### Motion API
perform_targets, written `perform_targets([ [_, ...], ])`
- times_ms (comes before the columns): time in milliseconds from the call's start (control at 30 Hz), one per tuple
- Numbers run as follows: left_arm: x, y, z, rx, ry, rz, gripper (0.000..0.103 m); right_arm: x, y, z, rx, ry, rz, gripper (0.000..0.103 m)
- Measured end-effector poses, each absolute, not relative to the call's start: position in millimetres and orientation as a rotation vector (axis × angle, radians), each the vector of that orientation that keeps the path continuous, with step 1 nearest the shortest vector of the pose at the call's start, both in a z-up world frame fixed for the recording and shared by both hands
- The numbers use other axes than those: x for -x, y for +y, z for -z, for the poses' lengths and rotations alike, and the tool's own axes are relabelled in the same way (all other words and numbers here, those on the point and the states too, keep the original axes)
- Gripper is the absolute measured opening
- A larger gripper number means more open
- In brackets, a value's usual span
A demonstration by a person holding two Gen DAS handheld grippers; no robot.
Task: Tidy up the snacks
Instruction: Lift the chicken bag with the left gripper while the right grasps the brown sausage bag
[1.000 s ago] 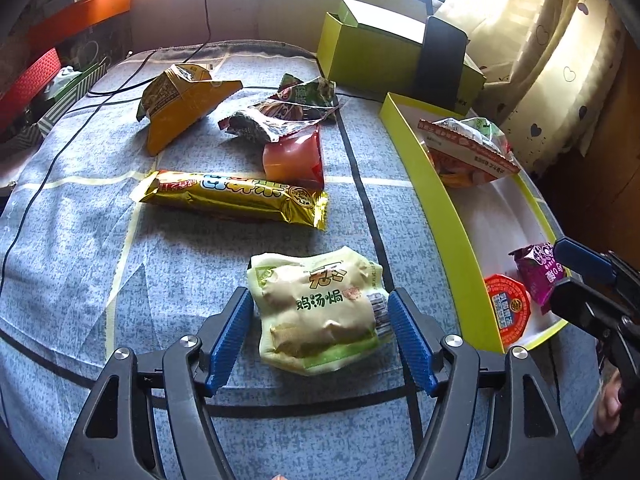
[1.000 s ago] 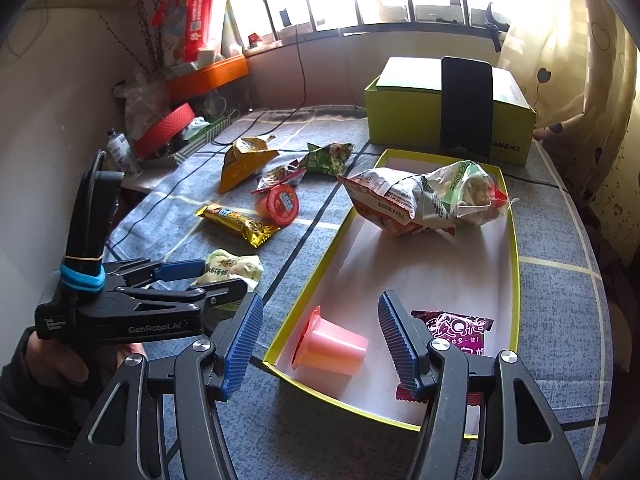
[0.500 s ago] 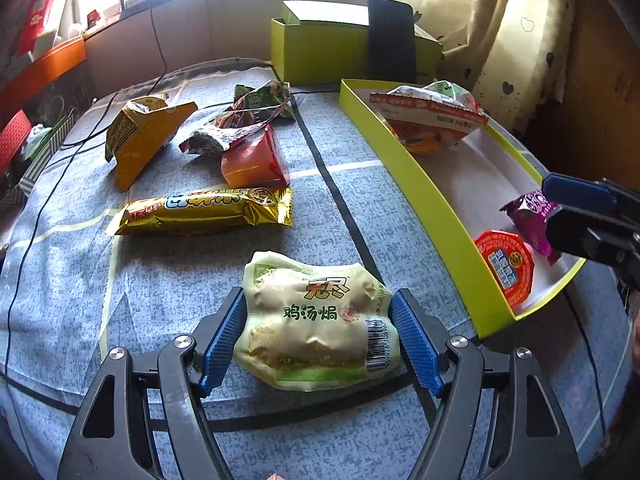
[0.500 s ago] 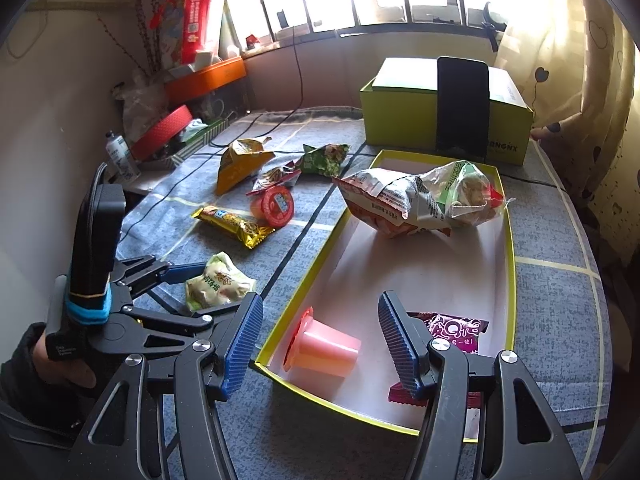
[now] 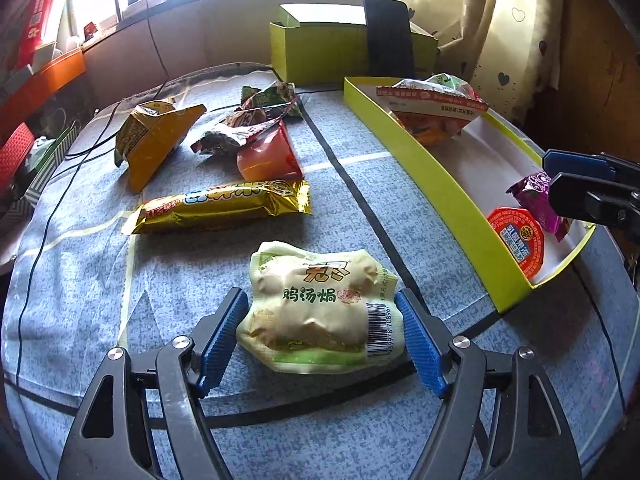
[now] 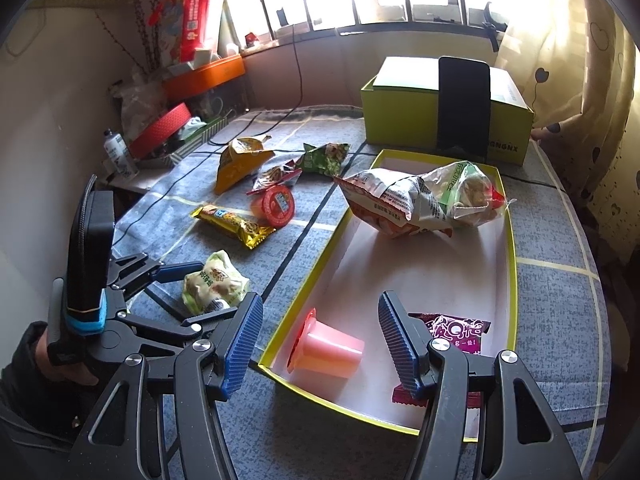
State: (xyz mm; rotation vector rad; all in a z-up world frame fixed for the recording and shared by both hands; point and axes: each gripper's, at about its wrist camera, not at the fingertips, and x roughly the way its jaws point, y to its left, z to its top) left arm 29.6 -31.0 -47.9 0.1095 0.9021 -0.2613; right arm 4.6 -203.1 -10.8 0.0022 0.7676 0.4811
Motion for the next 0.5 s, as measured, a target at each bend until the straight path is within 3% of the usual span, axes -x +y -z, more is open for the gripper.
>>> perform_targets([
  [500, -50, 23, 34, 0.067, 0.837, 0.14, 0.075, -37, -148, -2, 0.076, 0.78, -0.519, 0.06],
])
